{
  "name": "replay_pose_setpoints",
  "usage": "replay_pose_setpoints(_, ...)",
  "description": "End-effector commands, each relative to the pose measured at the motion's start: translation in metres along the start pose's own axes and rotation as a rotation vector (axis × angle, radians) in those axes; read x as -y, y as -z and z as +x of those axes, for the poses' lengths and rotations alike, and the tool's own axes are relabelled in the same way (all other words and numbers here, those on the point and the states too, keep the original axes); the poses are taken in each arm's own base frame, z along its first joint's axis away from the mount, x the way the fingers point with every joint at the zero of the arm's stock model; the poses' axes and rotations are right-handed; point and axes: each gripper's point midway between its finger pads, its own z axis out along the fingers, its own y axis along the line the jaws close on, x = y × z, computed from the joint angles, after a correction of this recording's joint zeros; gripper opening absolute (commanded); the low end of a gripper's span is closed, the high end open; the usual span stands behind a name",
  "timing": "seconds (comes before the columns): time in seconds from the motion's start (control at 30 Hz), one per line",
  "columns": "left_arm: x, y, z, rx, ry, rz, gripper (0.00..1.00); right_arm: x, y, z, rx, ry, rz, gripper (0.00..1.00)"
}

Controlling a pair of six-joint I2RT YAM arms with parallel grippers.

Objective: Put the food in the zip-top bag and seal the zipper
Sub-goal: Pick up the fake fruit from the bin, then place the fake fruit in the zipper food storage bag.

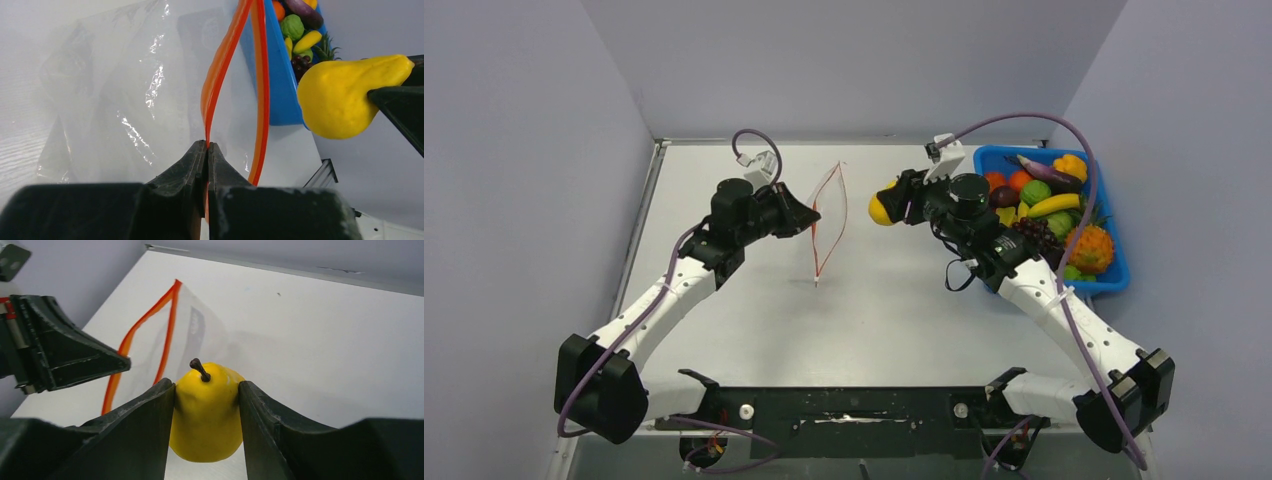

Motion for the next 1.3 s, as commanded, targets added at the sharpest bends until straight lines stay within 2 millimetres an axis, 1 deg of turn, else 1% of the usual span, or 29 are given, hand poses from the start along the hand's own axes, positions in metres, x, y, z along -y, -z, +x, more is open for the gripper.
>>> replay_pose_setpoints(0.0, 0.03, 0.003, -0.022, 0.061, 0.014, 0.119, 0.0, -0.057, 0.008, -0.038, 0.151, -0.083, -0.286, 0.35)
replay_pose_setpoints(0.13, 0.031, 0.002, -0.019, 0.051, 0.024, 0.134, 0.0, -0.076, 0.008, -0.04, 0.168, -0.117, -0.387, 0.35)
replay_pose_setpoints(0.23, 0.033, 0.001, -0.015, 0.033, 0.03, 0.148, 0.0, -0.086, 0.006, -0.044, 0.183, -0.141, -0.437, 0.35)
replay_pose_setpoints(0.43, 0.031, -0.002, -0.008, 0.005, 0.048, 0.155, 0.0, -0.093, -0.002, -0.042, 0.181, -0.155, -0.464, 0.35)
replay_pose_setpoints(0.67, 0.037, -0.001, -0.005, -0.015, 0.06, 0.186, 0.0, -0.082, -0.018, -0.026, 0.154, -0.131, -0.412, 0.36)
replay_pose_setpoints(0.9, 0.047, 0.003, -0.009, -0.013, 0.064, 0.22, 0.0, -0.057, -0.035, 0.003, 0.087, -0.063, -0.29, 0.37)
replay_pose_setpoints(1.0, 0.053, 0.005, -0.009, -0.023, 0.06, 0.25, 0.0, -0.051, -0.039, 0.012, 0.06, -0.035, -0.262, 0.38)
replay_pose_setpoints(1.13, 0.053, 0.005, -0.011, -0.015, 0.053, 0.253, 0.0, -0.045, -0.041, 0.023, 0.028, -0.024, -0.241, 0.4)
replay_pose_setpoints(1.27, 0.053, 0.004, -0.01, -0.014, 0.052, 0.256, 0.0, -0.049, -0.042, 0.03, 0.014, -0.053, -0.26, 0.43)
